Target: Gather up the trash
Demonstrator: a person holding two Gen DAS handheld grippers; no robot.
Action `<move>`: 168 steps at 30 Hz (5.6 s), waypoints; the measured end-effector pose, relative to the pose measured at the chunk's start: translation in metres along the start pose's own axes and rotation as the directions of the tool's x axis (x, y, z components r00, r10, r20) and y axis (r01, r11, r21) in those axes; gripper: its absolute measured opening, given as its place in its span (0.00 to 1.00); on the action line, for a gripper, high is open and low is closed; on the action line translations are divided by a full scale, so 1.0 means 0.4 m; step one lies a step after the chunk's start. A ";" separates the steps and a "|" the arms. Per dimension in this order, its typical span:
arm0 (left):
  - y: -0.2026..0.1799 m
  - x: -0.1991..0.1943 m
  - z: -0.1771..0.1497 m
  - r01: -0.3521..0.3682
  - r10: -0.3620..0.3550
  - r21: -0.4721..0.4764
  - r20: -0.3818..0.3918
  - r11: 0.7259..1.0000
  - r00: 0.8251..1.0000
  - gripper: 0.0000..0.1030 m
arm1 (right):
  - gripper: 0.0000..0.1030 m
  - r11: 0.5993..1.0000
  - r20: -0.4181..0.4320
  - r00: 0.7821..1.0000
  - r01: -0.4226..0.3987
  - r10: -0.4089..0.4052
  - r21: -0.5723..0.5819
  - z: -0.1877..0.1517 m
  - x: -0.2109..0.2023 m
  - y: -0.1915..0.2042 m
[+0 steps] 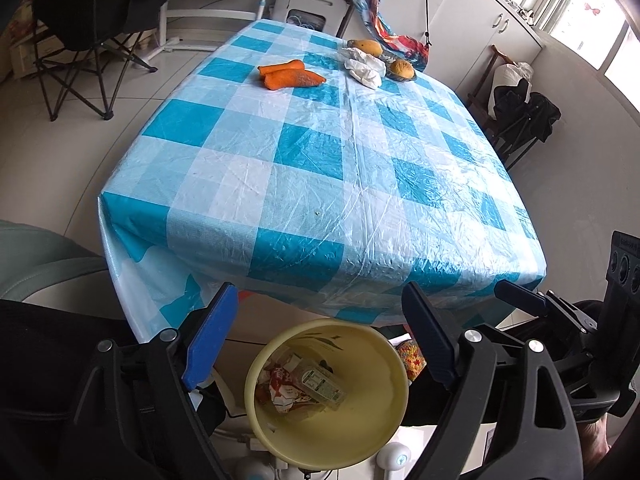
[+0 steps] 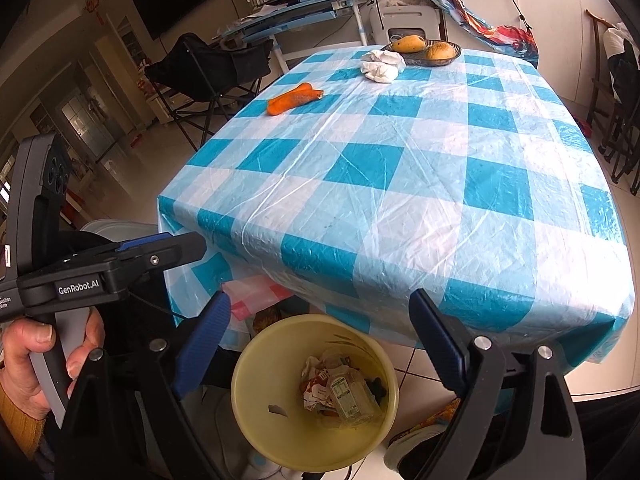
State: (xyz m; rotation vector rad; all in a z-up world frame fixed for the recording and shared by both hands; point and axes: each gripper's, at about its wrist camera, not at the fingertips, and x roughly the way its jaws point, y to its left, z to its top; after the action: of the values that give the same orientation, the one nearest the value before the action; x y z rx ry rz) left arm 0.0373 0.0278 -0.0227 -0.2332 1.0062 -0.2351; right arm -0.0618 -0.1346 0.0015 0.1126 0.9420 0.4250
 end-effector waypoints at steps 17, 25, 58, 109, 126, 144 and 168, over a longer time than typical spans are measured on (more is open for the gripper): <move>0.000 0.003 0.000 -0.001 0.001 0.000 -0.002 1.000 1.000 0.79 | 0.84 1.000 -0.010 1.000 0.000 0.000 -0.007 -0.003 0.005 0.004; 0.002 0.008 -0.005 -0.005 0.005 0.003 -0.008 1.000 1.000 0.79 | 0.84 1.000 -0.018 1.000 -0.001 0.001 -0.011 -0.004 0.010 0.007; 0.011 -0.003 0.003 0.040 -0.039 -0.039 0.008 0.998 0.999 0.80 | 0.84 1.000 -0.022 1.000 0.000 -0.001 -0.013 -0.008 0.013 0.009; 0.101 0.222 0.516 -0.078 0.080 -0.031 0.054 0.996 0.995 0.62 | 0.72 0.999 0.099 0.995 0.000 -0.005 0.049 0.531 0.269 -0.170; 0.011 0.354 0.554 -0.160 0.164 0.166 -0.009 0.973 0.986 0.16 | 0.22 0.998 0.044 0.997 0.063 -0.064 0.004 0.576 0.365 -0.203; 0.063 0.087 0.407 0.047 -0.045 -0.009 0.169 0.999 0.985 0.12 | 0.18 0.990 0.060 0.992 -0.112 0.107 0.089 0.369 0.169 -0.112; -0.001 -0.085 0.142 -0.032 0.010 0.086 0.247 0.996 0.969 0.12 | 0.19 0.986 0.086 0.988 -0.138 0.130 0.097 0.094 0.011 -0.010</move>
State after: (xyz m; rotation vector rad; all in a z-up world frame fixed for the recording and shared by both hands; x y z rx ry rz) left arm 0.0681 0.0424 0.0340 -0.1651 0.7493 -0.2256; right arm -0.0281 -0.1332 0.0191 0.2863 0.8809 0.4926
